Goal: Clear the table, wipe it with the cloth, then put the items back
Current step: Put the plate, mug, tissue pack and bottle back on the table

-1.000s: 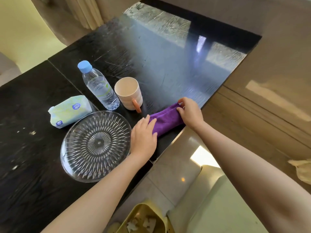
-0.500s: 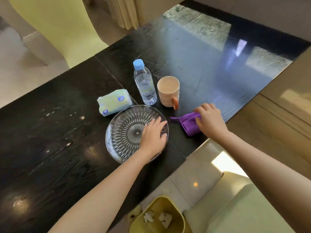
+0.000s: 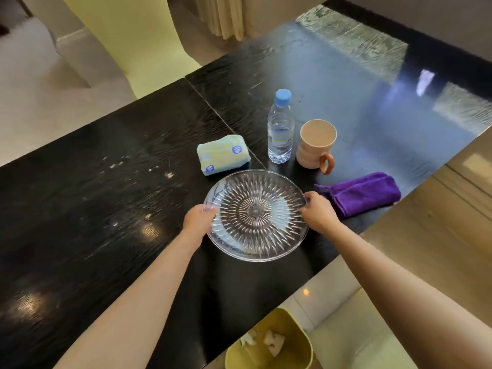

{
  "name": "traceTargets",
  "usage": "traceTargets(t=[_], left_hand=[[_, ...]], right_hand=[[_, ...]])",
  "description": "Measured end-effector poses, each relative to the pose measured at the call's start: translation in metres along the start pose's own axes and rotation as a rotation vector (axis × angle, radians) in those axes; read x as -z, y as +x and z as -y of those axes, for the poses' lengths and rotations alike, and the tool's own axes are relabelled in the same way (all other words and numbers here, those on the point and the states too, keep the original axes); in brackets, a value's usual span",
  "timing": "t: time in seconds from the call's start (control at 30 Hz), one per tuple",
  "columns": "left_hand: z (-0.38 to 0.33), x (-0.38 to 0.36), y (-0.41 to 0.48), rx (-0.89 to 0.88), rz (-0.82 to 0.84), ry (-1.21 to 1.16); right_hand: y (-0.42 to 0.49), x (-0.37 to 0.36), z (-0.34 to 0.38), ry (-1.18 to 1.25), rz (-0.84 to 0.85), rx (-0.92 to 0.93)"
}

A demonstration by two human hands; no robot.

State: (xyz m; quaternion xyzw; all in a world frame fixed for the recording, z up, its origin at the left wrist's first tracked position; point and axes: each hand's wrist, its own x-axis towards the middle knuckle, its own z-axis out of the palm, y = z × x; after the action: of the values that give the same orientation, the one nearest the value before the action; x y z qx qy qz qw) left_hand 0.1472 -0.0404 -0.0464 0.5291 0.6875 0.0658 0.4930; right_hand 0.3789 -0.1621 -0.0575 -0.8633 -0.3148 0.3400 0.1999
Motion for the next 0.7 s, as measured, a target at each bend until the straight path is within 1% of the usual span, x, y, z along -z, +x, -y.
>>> traceTargets(t=[0.1, 0.13, 0.17, 0.2, 0.27, 0.3, 0.33, 0.4, 0.53, 0.6, 0.7], left_hand=[[0.003, 0.006, -0.006, 0.002, 0.049, -0.206], [0.005, 0.007, -0.007, 0.014, 0.085, -0.300], [0.007, 0.008, -0.008, 0.024, 0.105, -0.362], [0.010, 0.009, -0.007, 0.020, 0.097, -0.373], [0.018, 0.011, -0.003, 0.007, 0.059, -0.359], [0.020, 0.013, -0.004, 0.003, 0.045, -0.384], [0.022, 0.015, -0.005, -0.008, 0.038, -0.426], [0.024, 0.021, -0.010, -0.037, 0.023, -0.478], [0.031, 0.036, -0.013, -0.070, -0.033, -0.509], [0.035, 0.043, -0.015, -0.059, -0.058, -0.521], [0.043, 0.051, -0.023, -0.054, -0.102, -0.524]], right_hand=[[-0.005, 0.005, 0.004, 0.037, 0.100, -0.034], [-0.006, 0.009, 0.005, 0.033, 0.073, -0.036], [-0.006, 0.014, 0.007, 0.014, -0.019, -0.027], [-0.005, 0.020, 0.010, 0.000, -0.157, -0.026], [-0.001, 0.037, 0.018, 0.074, -0.397, -0.069], [0.005, 0.044, 0.021, 0.126, -0.456, -0.097], [0.013, 0.049, 0.023, 0.164, -0.473, -0.115], [0.029, 0.053, 0.027, 0.208, -0.425, -0.106], [0.047, 0.052, 0.026, 0.363, -0.312, -0.079], [0.049, 0.052, 0.024, 0.404, -0.309, -0.058], [0.041, 0.052, 0.020, 0.394, -0.306, -0.006]])
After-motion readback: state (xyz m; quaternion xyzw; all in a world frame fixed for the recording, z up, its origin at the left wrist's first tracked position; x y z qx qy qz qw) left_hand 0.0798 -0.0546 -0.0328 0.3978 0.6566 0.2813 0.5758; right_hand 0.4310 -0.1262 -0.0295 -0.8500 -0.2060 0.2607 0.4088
